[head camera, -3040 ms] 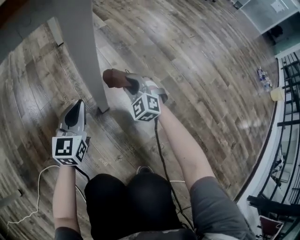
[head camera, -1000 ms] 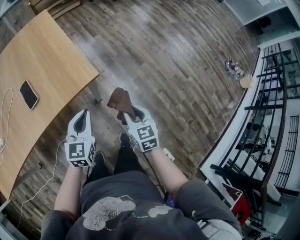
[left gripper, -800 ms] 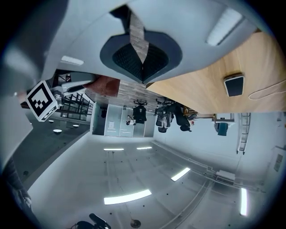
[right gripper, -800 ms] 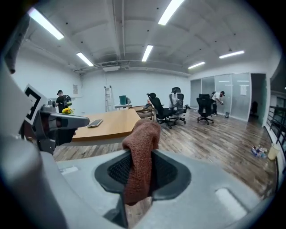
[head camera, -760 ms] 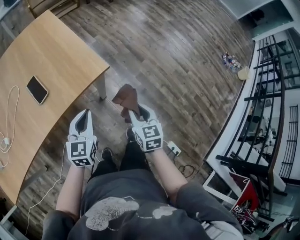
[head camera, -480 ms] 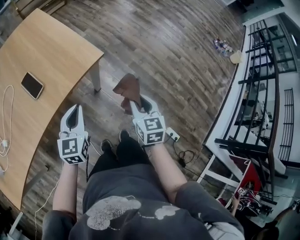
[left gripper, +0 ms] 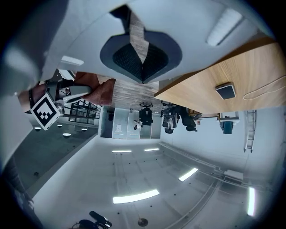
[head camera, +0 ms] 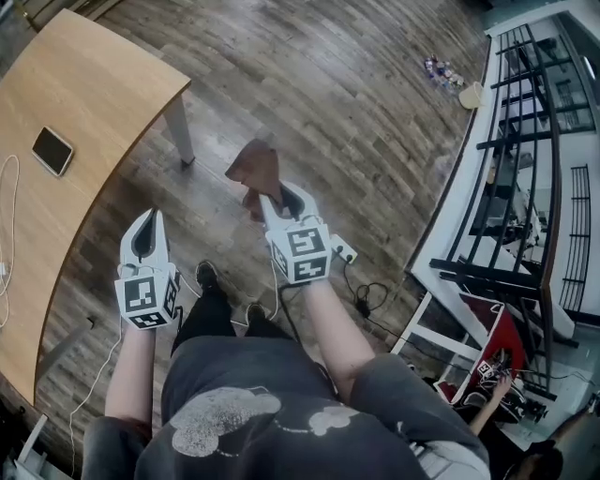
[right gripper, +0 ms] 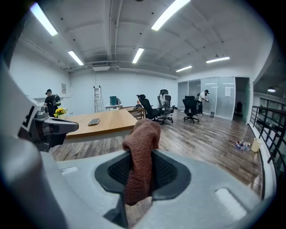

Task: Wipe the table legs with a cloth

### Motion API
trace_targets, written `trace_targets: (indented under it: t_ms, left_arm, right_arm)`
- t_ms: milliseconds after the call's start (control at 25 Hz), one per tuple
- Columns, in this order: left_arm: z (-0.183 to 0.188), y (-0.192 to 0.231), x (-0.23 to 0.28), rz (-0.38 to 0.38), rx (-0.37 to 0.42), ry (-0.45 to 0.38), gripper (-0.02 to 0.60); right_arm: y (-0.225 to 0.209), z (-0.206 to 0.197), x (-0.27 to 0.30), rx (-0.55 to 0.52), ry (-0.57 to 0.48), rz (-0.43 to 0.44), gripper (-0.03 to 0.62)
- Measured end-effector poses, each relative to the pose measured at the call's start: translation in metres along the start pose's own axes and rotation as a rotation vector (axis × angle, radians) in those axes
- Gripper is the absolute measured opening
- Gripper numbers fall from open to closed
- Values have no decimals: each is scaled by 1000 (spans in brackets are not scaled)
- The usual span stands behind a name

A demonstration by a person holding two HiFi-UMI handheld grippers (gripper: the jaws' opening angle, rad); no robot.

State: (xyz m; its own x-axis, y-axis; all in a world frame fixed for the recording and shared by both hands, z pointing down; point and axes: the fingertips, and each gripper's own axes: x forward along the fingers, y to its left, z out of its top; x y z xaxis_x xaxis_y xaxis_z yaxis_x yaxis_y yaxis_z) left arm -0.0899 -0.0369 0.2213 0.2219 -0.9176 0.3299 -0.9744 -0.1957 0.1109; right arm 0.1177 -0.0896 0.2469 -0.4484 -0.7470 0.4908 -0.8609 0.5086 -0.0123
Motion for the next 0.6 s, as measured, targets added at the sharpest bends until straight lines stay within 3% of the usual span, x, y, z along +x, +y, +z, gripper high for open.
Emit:
trace_targets:
  t_ms: [280, 600]
  left_arm:
    - [2, -53, -30, 28, -5, -36, 20]
    - [5, -108, -84, 3, 4, -94, 20]
  right_arm:
    - [-2, -25, -62, -2, -15, 42, 97]
    - [6, -34, -118, -8, -63, 74, 97]
